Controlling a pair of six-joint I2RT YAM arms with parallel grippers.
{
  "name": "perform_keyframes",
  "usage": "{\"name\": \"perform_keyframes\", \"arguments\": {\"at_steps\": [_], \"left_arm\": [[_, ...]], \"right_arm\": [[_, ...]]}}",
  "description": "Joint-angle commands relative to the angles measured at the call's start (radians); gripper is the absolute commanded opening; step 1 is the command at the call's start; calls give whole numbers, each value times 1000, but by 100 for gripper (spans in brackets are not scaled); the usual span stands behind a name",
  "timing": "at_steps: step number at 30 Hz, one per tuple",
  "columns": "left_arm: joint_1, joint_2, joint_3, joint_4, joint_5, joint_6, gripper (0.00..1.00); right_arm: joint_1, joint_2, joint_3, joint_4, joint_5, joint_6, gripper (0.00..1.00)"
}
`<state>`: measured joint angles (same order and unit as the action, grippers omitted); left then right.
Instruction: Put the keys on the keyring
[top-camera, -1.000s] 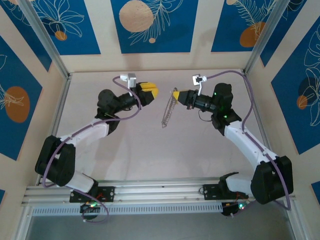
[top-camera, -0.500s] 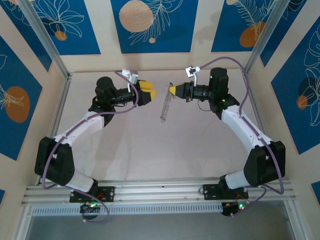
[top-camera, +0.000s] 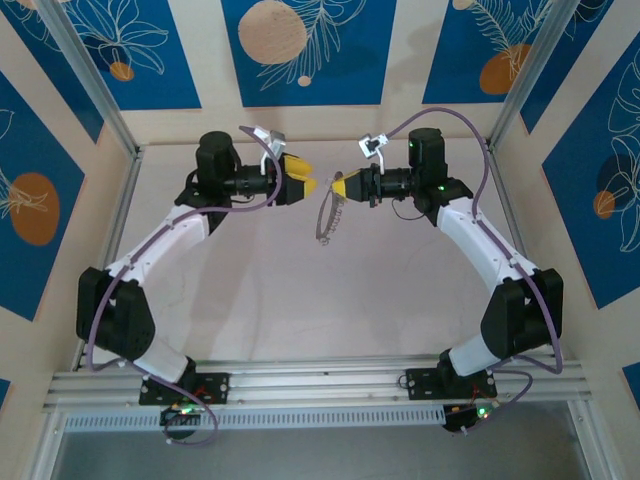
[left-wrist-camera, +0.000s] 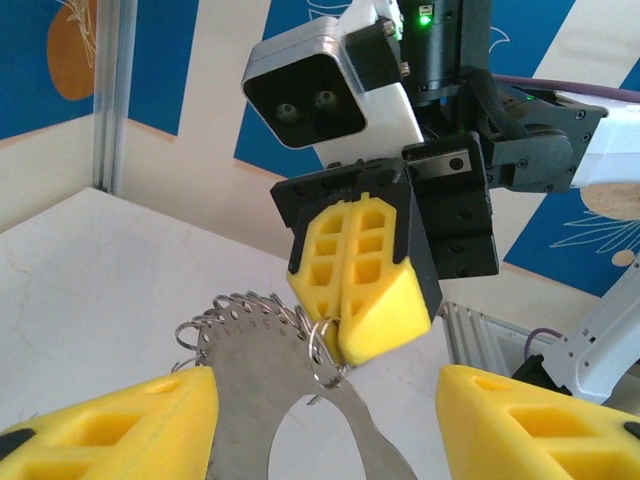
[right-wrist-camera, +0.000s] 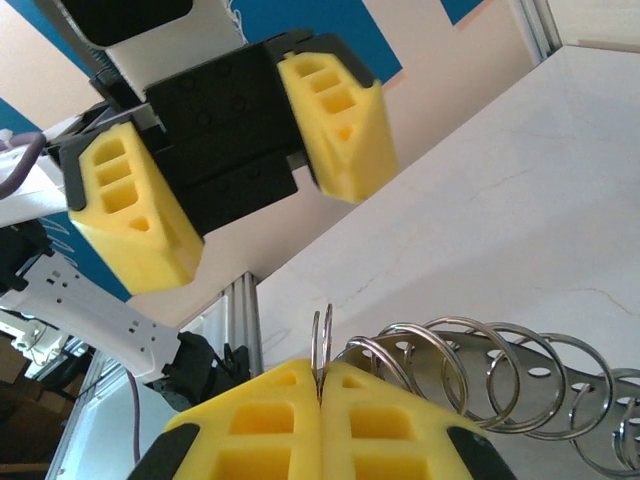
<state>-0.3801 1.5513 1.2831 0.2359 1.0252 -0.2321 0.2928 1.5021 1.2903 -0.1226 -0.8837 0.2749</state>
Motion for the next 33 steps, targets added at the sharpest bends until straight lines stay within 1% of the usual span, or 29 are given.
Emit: {"name": "perform_keyframes", "arguments": {"at_steps": [1,13,22,33], "left_arm": [[12,36,56,-48,62,17,59],[11,94,93,-26,117,-24,50],[9,104,86,1,132,-46,46],[-8,104,85,25,149,-65,38]], "right_arm": [[11,10,44,-20,-56,-30,0],[31,31,55,-7,-58,-28,0],[34,36,56,4,-47,-19,0],[34,41,58,11,-40,-11,0]]}}
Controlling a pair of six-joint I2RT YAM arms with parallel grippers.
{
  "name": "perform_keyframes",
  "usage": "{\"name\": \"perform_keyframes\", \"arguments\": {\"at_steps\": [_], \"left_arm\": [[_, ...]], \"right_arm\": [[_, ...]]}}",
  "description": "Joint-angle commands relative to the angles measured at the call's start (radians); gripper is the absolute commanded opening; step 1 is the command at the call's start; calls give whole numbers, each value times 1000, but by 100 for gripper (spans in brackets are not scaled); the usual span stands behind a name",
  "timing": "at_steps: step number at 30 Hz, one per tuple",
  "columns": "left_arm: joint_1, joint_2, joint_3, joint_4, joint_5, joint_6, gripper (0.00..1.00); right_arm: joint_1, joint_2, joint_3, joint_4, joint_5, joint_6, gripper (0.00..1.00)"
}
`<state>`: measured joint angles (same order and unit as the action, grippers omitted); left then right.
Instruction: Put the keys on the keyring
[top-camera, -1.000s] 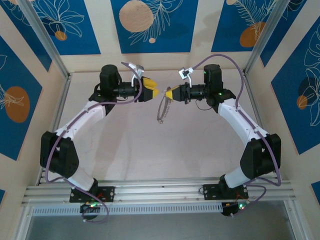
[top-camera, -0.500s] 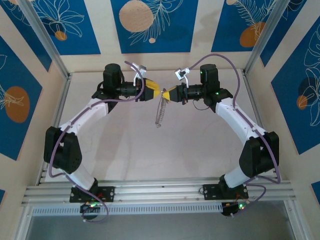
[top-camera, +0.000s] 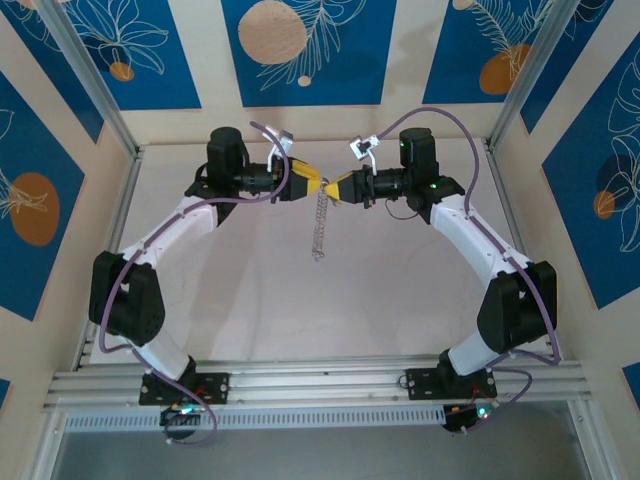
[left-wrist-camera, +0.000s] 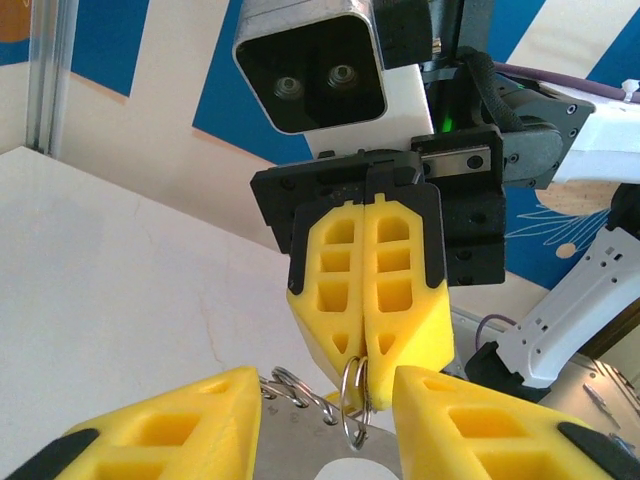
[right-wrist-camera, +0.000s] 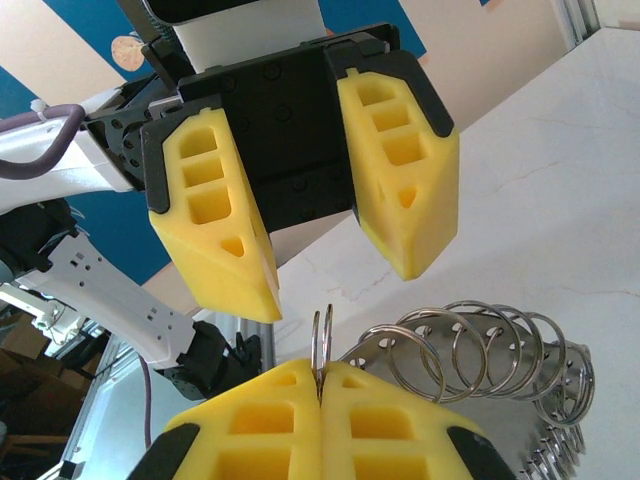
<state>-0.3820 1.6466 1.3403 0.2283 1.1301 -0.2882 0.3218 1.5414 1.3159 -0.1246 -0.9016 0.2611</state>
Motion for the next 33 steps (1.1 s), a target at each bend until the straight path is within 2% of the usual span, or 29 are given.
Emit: {"name": "perform_keyframes", "arguments": {"at_steps": [1,8,17,23,33], "left_arm": [[-9,9,28,32,46,-9,38],[-15,8,25,25,51,-3,37],[-27,13,33,18,57,5,27],[-31,13,37,8,54,14,27],[-40,20,43,-3,55,26,19]], "right_arm": [[5,1,32,13,-19,3,0],[6,0,36,16,-14,7,0],[6,5,37,19,-10,10,0],[5,6,35,25,-8,13,0],[5,11,30,32,-9,19,0]]}}
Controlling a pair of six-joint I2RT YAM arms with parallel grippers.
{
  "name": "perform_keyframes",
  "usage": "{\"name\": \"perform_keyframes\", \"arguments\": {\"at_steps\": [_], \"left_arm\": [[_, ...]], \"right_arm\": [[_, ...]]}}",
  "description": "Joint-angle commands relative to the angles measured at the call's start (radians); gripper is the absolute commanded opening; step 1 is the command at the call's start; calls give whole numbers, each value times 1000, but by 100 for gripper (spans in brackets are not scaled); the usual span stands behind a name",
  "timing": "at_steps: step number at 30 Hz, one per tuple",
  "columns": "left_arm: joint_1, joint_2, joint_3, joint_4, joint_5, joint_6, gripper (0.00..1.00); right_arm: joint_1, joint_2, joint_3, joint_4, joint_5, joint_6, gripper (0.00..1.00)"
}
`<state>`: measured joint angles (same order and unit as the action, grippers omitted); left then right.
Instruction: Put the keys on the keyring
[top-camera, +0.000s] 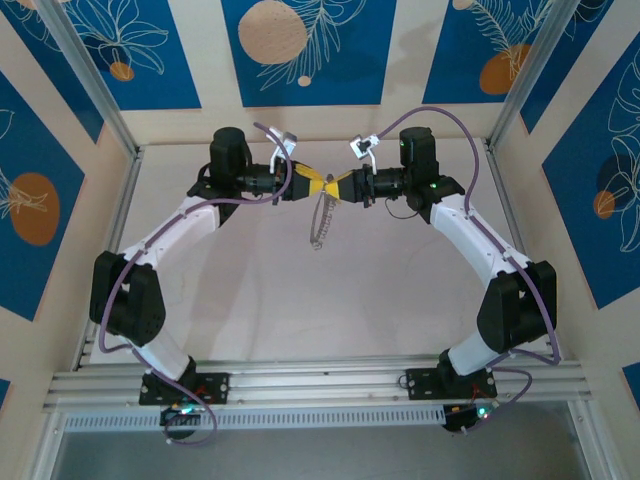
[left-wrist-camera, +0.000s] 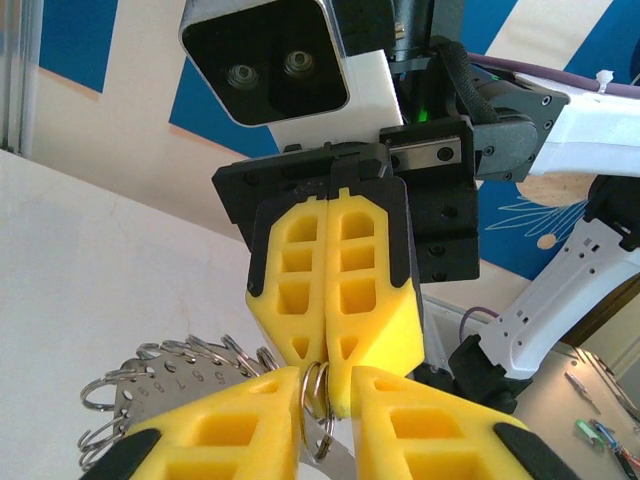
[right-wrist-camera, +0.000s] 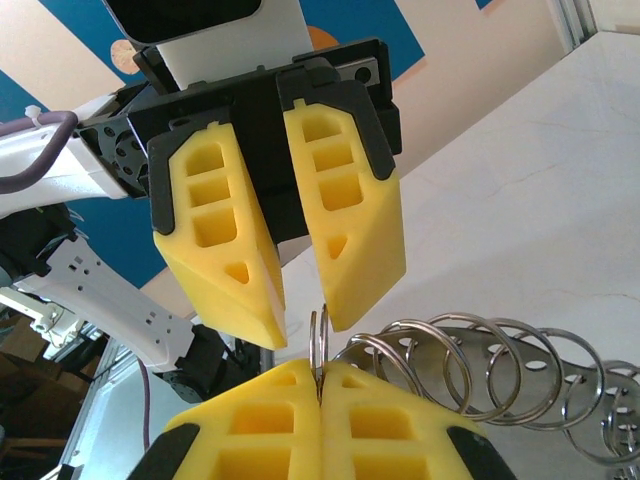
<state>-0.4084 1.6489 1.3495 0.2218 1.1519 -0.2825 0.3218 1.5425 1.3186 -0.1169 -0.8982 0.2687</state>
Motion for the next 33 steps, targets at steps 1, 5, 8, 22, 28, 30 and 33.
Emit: {"name": "perform_keyframes", "arguments": {"at_steps": [1,5,8,22,28,30,33], "left_arm": [[-16,18,34,3,35,21,18],[-22,23,34,-1,37,26,15],[-27,26,34,-6,37,32,11],[-29,-21,-73,285,-95,-157,0],[-29,-50,-139,458,-146,-286,0],[-30,-57,-159,506,-153,-322,0],[-33,-63,-176,553,-156,-363,0]], "right_arm": [[6,11,26,26,-13,12,0],[8,10,24,28,-12,13,0],[8,10,21,29,-10,13,0],[-51,-63,-121,203,-30,144,19],[-46,-134,-220,283,-16,195,21],[-41,-155,-239,293,4,197,25],[-31,-181,-263,313,35,202,33]]}}
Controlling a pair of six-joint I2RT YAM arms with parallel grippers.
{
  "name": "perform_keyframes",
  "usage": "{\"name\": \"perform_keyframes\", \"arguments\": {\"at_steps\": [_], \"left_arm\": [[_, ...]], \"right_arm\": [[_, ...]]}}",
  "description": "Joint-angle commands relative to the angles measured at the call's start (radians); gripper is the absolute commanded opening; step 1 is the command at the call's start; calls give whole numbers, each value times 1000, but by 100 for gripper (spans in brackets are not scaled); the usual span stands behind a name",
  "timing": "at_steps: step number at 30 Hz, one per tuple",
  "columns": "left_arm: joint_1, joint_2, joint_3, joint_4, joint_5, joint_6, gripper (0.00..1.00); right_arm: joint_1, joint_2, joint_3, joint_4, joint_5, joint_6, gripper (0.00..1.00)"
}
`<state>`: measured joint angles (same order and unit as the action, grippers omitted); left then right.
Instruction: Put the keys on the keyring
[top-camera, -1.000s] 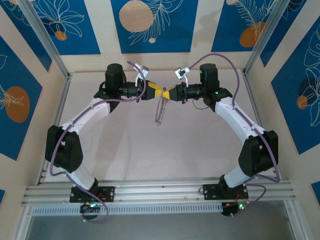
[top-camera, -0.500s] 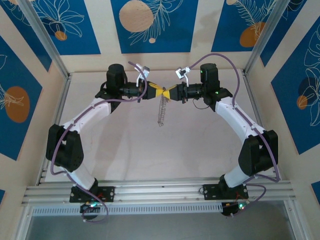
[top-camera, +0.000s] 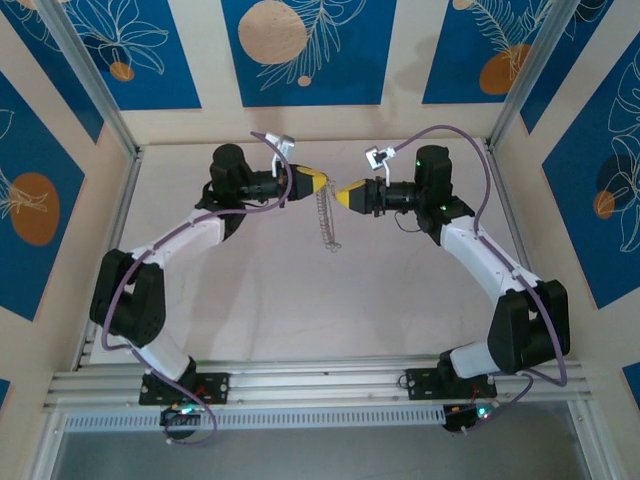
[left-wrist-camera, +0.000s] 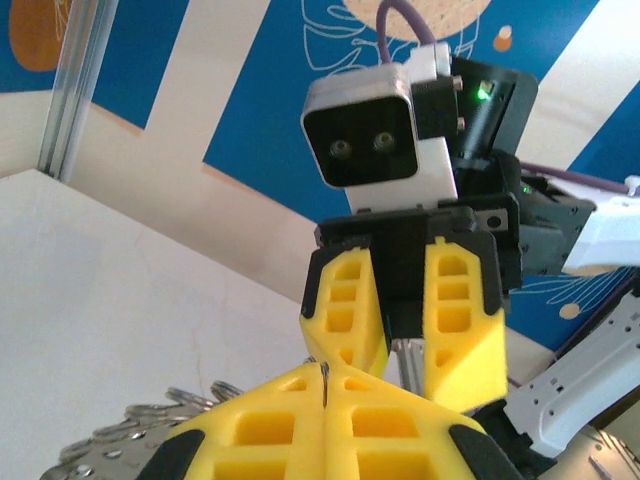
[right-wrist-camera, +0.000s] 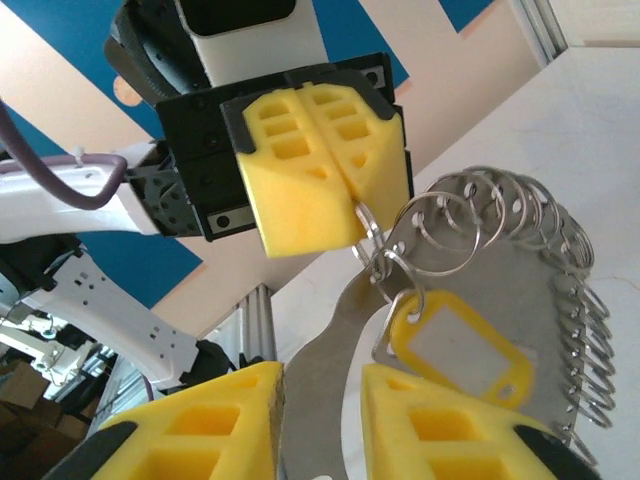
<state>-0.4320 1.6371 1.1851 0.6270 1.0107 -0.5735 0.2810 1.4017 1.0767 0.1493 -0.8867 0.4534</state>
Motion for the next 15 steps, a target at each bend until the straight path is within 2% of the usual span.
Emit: {"name": "perform_keyframes", "arguments": {"at_steps": [1,9,15], "left_arm": [[-11,-52,-14,159,-16,-81,0],[-22,-69,-40,206,-5,-126,0],[-29,-97,-48,189,9,-124,0]], "right_arm": [[11,-46,-25,49,35,18,34],[9,-57,-44,89,110,23,45],[4,-24,-36,153,86,58,50]]}}
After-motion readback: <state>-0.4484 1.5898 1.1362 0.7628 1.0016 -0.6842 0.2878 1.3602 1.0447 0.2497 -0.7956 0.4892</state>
